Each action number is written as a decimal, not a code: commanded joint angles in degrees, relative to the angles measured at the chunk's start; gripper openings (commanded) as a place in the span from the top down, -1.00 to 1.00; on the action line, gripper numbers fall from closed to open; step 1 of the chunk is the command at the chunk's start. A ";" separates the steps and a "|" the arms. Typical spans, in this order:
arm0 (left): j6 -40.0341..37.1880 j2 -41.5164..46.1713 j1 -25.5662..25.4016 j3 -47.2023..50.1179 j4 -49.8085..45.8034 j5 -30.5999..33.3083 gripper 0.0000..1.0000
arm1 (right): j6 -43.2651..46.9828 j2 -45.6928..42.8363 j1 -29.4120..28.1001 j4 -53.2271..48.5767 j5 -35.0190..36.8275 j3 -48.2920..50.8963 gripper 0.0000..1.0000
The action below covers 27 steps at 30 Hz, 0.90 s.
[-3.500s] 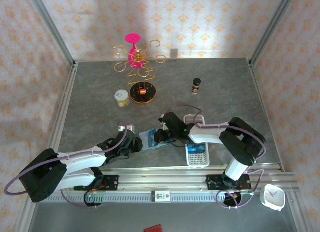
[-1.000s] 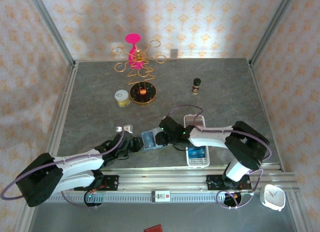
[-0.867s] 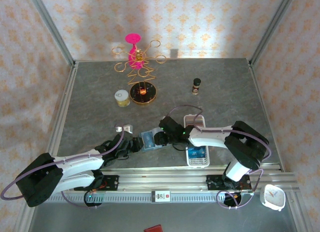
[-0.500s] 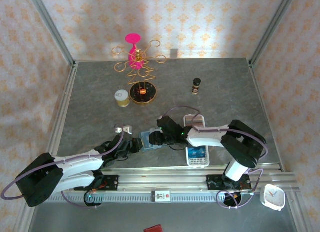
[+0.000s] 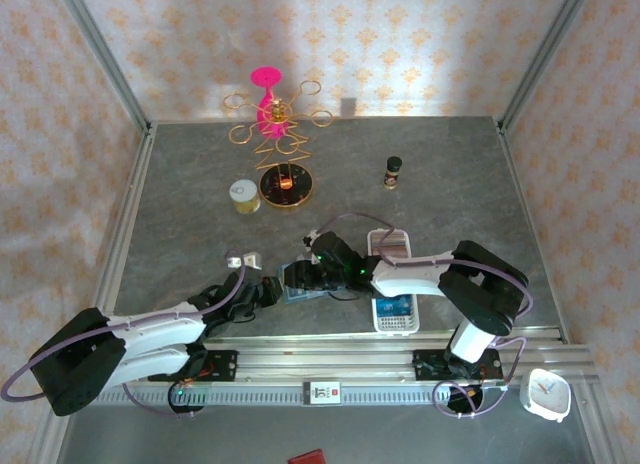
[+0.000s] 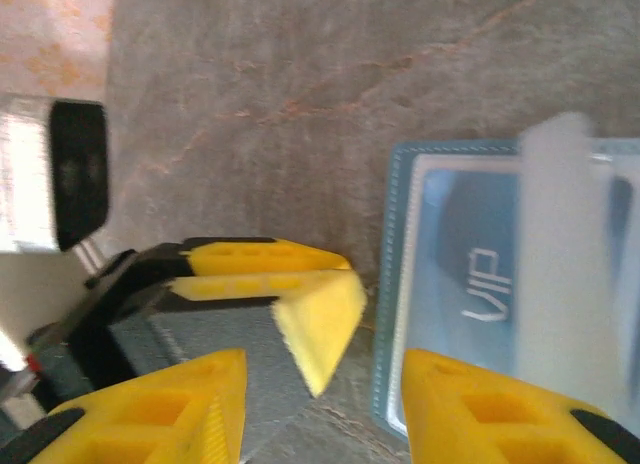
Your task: Put the credit cards into the card holder
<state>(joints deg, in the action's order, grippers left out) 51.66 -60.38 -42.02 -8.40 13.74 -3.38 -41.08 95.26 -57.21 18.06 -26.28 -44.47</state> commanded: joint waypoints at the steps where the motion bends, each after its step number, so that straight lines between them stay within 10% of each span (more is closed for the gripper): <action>1: 1.20 0.34 -0.46 1.45 -0.21 2.65 0.54 | -1.66 0.37 -0.14 6.78 -1.95 0.35 0.11; 9: 2.37 4.11 -0.51 2.51 -2.40 4.57 0.54 | -3.23 2.36 -0.22 12.28 -3.78 -1.01 0.11; 18: 2.02 6.61 -0.52 1.91 -3.52 3.73 0.42 | 3.19 -7.76 -0.26 -15.52 19.77 0.63 -0.05; 27: 1.15 5.37 -0.51 0.28 -2.41 2.53 0.20 | 1.35 -10.12 -0.23 -19.80 21.93 6.07 -0.11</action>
<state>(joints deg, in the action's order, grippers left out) 53.52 -54.50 -42.04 -6.61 11.79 -1.02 -39.62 84.75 -57.30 1.23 -7.60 -38.98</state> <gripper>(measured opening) 0.397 0.554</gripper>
